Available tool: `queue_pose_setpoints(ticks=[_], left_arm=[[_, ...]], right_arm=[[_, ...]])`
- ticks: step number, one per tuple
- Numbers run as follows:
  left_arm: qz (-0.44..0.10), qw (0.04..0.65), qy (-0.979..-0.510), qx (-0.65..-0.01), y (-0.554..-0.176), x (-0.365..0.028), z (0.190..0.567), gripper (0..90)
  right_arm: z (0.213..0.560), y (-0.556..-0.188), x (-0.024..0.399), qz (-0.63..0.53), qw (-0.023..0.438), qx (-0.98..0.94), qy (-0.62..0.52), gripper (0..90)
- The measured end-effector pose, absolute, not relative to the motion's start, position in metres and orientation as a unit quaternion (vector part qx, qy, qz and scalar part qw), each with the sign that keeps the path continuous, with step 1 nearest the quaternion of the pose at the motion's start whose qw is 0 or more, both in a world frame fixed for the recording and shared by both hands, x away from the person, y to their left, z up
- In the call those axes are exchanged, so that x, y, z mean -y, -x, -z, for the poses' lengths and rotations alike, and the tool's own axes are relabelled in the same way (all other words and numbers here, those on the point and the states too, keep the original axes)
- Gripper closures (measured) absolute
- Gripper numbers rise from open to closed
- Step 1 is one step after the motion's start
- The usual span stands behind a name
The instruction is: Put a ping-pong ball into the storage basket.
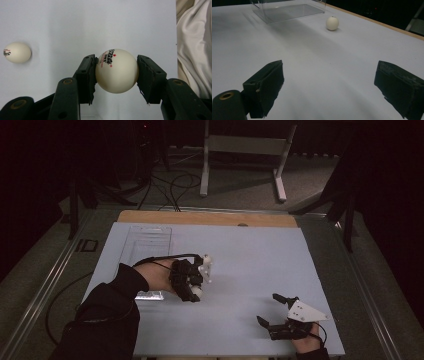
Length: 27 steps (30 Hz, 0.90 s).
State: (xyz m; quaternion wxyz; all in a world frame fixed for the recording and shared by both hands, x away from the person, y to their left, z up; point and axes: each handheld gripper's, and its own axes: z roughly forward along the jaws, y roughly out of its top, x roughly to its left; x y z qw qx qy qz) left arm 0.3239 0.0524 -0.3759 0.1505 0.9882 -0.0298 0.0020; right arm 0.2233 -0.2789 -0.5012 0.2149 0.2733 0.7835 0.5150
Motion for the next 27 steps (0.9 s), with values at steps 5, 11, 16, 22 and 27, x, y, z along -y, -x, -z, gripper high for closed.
queue_pose_setpoints(ticks=[5, 11, 16, 22, 27], left_arm=[[-0.004, 0.152, -0.988, 0.028, -0.324, -0.054, 0.37, 52.4], [-0.006, 0.154, -0.988, 0.025, -0.325, -0.058, 0.363, 52.4], [-0.008, 0.155, -0.988, 0.023, -0.326, -0.062, 0.359, 52.4], [-0.01, 0.156, -0.988, 0.018, -0.326, -0.067, 0.353, 52.4], [-0.016, 0.16, -0.987, 0.013, -0.326, -0.073, 0.348, 52.4]], right_arm=[[0.501, -0.223, 0.279, -0.515, 0.216, -0.784, -0.273, 8.7], [0.501, -0.223, 0.279, -0.515, 0.215, -0.784, -0.273, 8.7], [0.501, -0.223, 0.278, -0.516, 0.214, -0.783, -0.274, 8.7], [0.501, -0.224, 0.278, -0.518, 0.214, -0.782, -0.272, 8.7], [0.501, -0.223, 0.277, -0.517, 0.214, -0.783, -0.273, 8.7]])
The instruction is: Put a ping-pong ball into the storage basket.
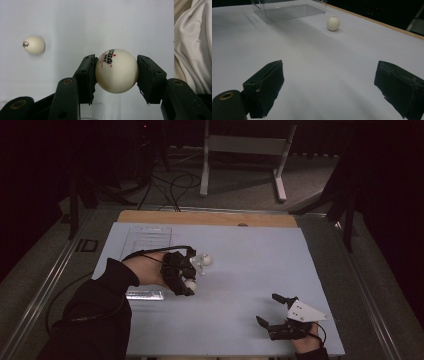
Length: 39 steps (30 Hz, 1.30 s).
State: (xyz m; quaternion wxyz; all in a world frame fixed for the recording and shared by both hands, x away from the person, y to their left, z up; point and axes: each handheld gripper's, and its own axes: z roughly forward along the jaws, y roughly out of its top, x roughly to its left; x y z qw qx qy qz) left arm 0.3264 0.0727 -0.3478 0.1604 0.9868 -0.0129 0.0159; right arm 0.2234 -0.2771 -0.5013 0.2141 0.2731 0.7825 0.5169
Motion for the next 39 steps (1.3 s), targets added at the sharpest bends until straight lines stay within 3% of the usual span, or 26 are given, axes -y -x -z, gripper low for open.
queue_pose_setpoints(ticks=[39], left_arm=[[-0.047, 0.164, -0.983, -0.075, -0.339, -0.144, 0.329, 52.4]], right_arm=[[0.502, -0.223, 0.275, -0.513, 0.216, -0.788, -0.264, 8.7]])
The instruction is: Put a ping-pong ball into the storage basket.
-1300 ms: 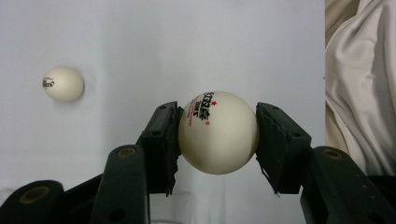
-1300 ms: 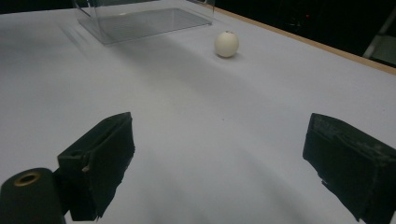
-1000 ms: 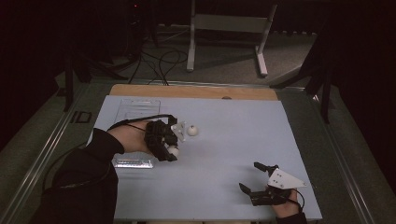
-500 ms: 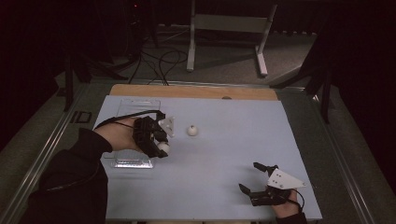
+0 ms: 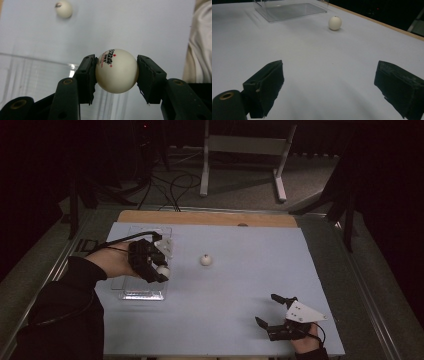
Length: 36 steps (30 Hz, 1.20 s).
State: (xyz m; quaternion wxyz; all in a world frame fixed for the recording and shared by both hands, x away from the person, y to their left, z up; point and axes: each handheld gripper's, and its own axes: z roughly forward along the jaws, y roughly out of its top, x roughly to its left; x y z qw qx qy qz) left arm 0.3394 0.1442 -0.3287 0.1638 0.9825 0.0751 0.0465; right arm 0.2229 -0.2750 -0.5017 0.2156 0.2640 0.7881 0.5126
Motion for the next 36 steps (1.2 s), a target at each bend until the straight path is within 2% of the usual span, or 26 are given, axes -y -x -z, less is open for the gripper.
queue_pose_setpoints(ticks=[16, 36], left_arm=[[-0.053, 0.163, -0.979, -0.113, -0.352, -0.159, 0.342, 52.4], [-0.047, 0.159, -0.979, -0.119, -0.363, -0.165, 0.377, 52.3]], right_arm=[[0.502, -0.223, 0.275, -0.51, 0.214, -0.79, -0.264, 8.7], [0.502, -0.223, 0.275, -0.51, 0.214, -0.79, -0.263, 8.7]])
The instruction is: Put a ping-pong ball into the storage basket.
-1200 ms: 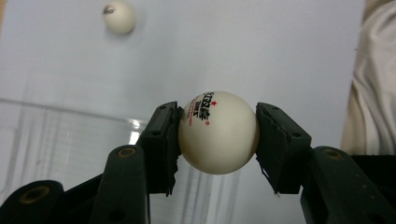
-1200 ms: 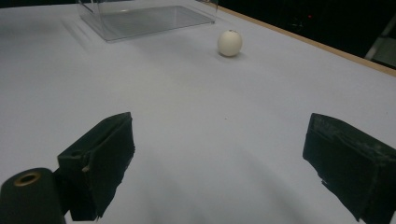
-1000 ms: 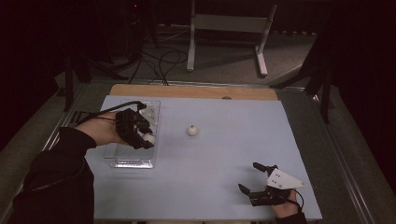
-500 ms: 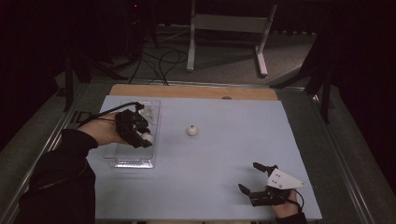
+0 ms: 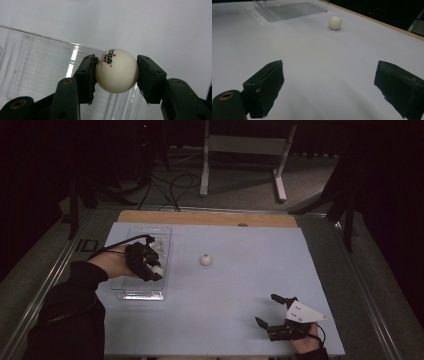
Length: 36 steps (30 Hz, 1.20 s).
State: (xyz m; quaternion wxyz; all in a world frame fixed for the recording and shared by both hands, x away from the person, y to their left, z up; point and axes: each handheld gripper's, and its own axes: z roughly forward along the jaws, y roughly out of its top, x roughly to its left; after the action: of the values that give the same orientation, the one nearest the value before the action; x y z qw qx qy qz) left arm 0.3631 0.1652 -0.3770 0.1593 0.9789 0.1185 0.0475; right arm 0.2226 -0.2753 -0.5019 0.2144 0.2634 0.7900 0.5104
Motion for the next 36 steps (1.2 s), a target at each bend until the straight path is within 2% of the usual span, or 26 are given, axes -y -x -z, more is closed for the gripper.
queue_pose_setpoints(ticks=[16, 36], left_arm=[[-0.034, 0.157, -0.98, -0.121, -0.368, -0.173, 0.402, 52.3], [-0.042, 0.149, -0.98, -0.122, -0.372, -0.173, 0.419, 52.1]], right_arm=[[0.502, -0.223, 0.275, -0.51, 0.214, -0.791, -0.263, 8.7], [0.503, -0.223, 0.275, -0.508, 0.215, -0.791, -0.264, 8.7]])
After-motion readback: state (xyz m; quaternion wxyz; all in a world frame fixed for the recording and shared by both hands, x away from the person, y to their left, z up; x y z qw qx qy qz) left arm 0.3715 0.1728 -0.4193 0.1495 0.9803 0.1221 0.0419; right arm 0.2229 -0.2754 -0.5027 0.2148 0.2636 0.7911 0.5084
